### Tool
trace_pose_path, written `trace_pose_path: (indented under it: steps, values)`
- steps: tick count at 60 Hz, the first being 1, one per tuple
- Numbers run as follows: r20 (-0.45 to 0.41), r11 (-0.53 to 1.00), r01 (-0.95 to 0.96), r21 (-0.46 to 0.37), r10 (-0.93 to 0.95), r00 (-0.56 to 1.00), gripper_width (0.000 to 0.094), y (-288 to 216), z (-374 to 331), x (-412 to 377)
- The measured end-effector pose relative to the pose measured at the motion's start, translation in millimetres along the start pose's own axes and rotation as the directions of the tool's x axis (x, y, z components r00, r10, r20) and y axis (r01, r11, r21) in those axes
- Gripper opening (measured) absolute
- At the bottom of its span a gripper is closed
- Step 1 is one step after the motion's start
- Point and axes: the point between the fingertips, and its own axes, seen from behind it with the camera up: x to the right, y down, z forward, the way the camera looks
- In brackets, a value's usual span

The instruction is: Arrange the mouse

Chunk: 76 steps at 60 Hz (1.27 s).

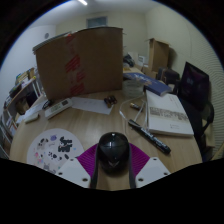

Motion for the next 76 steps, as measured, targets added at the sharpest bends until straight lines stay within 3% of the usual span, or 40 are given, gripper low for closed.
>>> trace_pose_path:
  steps: [4,9,15,20,30,38,49,54,66,76]
  values:
    - [-0.024,0.999,-0.03,-0.027,0.029,0.999,0.0439,-1,-10,3]
    - [-0.059,1.0,-0.021,0.016,0.022,0.998,0.0439,-22,-36,-3]
    - [-0.005,0.993,-0.026,0.117,0.027,1.0,0.0439,-58,-72,-47]
    - [0.031,0.989,0.009,0.146,-0.014,0.999,0.0438,-64,-87,-93]
    - [0.058,0.993,0.065,0.101,-0.071,0.996,0.0437,-14,-63,-162]
    - [0.019,0.997,0.068,0.039,-0.069,0.997,0.0437,29,-38,-171]
    - [-0.004,0.995,0.094,0.02,-0.094,0.996,0.0576,31,-33,-169]
    - [0.001,0.997,0.053,-0.051,-0.053,0.999,0.0831,36,-44,-166]
    - [0.095,0.992,-0.111,-0.065,0.116,0.989,0.0831,24,-134,-185]
    - [0.088,0.98,-0.177,-0.095,0.185,0.979,0.0829,47,-218,-176]
